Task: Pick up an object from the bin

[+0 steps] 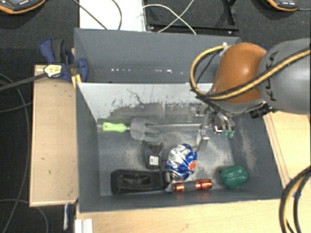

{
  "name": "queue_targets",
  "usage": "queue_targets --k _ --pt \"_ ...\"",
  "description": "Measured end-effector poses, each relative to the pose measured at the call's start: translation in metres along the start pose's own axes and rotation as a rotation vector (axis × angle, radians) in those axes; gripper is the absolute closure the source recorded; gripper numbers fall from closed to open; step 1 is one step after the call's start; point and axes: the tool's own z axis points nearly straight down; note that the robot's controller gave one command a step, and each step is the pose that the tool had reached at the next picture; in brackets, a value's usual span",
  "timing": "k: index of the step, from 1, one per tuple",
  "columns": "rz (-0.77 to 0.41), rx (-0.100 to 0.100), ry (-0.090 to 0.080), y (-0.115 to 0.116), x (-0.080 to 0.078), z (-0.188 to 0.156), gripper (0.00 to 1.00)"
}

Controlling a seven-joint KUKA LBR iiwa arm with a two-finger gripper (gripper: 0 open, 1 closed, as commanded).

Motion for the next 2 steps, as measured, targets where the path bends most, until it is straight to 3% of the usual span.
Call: queue_targets --k 1,2 --pt "0.0 0.0 -0.008 0.0 -0.002 -0.005 0.0" --pt "-0.328 -0.002 0.001 0.035 0.052 0.014 0.0"
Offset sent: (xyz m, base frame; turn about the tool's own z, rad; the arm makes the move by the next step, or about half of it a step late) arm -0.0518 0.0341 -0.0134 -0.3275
